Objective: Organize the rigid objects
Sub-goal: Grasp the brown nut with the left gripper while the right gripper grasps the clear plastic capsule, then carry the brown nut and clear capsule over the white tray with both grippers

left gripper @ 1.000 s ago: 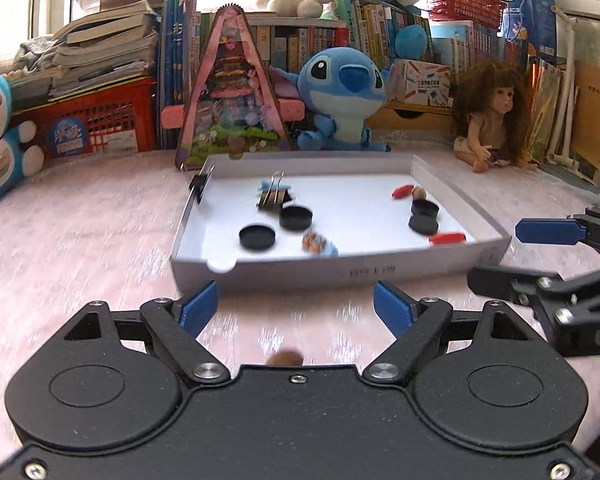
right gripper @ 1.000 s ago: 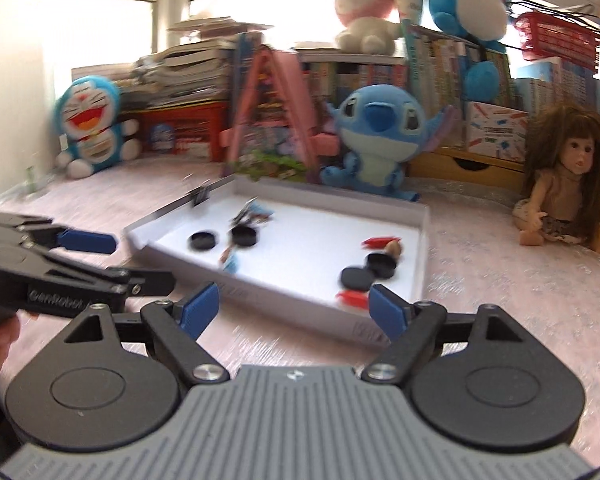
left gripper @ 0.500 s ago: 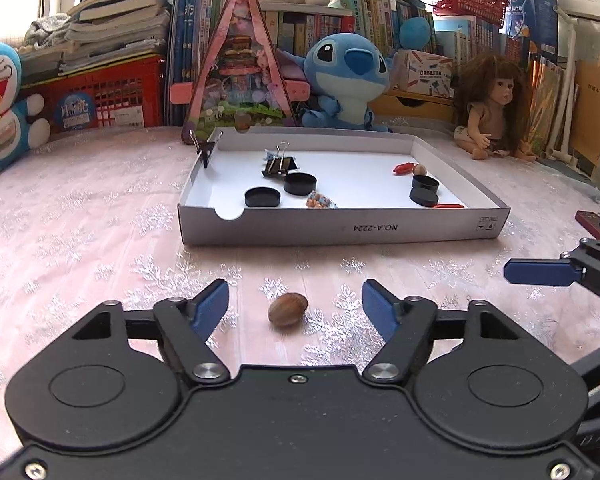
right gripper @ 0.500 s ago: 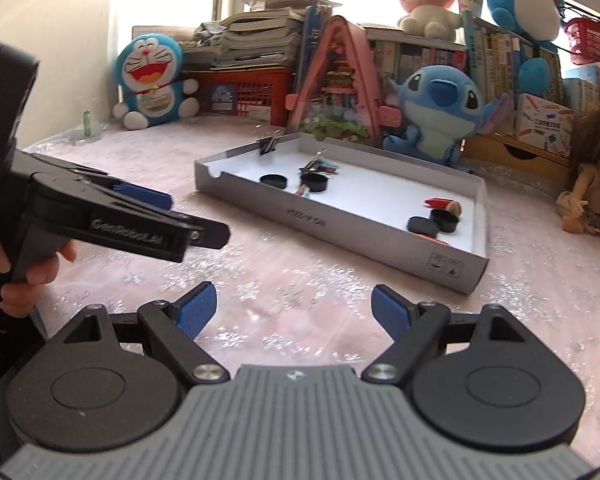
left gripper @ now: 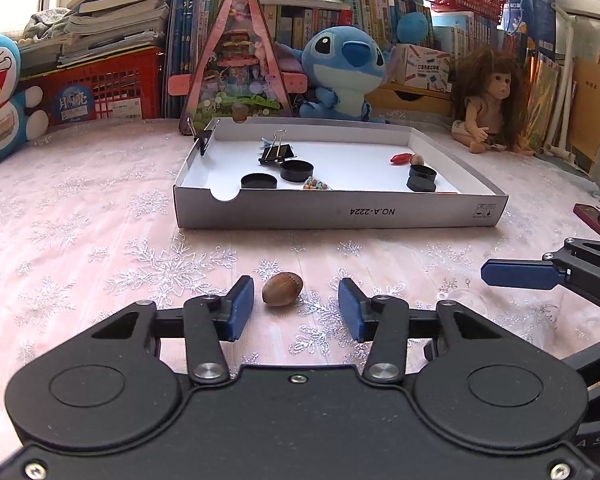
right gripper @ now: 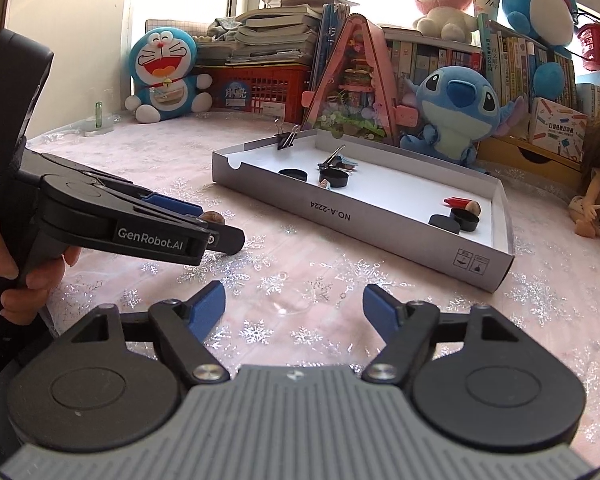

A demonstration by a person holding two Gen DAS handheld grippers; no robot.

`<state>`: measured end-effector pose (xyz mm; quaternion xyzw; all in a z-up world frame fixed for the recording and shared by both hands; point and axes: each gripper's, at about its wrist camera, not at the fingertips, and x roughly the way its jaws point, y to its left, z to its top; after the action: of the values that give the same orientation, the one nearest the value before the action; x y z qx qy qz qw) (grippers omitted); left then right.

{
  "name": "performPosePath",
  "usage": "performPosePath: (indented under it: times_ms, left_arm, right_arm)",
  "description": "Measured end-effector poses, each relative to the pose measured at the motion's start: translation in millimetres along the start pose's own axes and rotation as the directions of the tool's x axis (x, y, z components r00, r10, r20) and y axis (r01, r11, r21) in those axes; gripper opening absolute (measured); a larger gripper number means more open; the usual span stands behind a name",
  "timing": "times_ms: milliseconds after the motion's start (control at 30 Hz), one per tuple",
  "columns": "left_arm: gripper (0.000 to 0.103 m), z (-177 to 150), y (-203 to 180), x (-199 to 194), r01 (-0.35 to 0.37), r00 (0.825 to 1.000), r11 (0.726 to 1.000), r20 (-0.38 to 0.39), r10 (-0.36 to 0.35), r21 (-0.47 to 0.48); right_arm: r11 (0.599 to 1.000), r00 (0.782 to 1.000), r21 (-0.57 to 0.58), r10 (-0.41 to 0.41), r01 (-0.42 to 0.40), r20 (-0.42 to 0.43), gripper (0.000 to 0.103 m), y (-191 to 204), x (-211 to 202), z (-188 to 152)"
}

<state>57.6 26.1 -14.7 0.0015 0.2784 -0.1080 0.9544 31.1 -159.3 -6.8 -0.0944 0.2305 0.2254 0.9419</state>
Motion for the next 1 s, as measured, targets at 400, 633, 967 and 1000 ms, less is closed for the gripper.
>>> performPosePath:
  times_ms: [400, 633, 967, 1000]
  left_arm:
    - [0.029, -1.1, 1.4, -1.9, -0.008, 1.0, 1.0, 0.007, 0.008, -0.016]
    - [0.02, -1.1, 3.3, -2.7, -0.01, 1.0, 0.999, 0.01, 0.011, -0.032]
    - [0.02, -1.0, 2.4, -4.0, -0.009, 1.0, 0.999, 0.011, 0.009, -0.032]
    - [0.02, -1.0, 2.5, -3.8, -0.008, 1.0, 0.999, 0.011, 0.008, -0.032]
  right_arm:
    - [1.0, 1.0, 0.006, 0.017, -0.017, 0.0, 0.059, 2.8, 1.0, -0.1]
    - [1.0, 1.0, 0.004, 0.018, -0.018, -0.001, 0.05, 3.3, 1.2, 0.1]
    - [0.999, 1.0, 0.026, -0.021, 0.021, 0.001, 0.034, -0.1, 0.2, 0.8]
    - [0.999, 1.0, 0.031, -0.025, 0.025, 0.001, 0.034, -1.3, 0.1, 0.9]
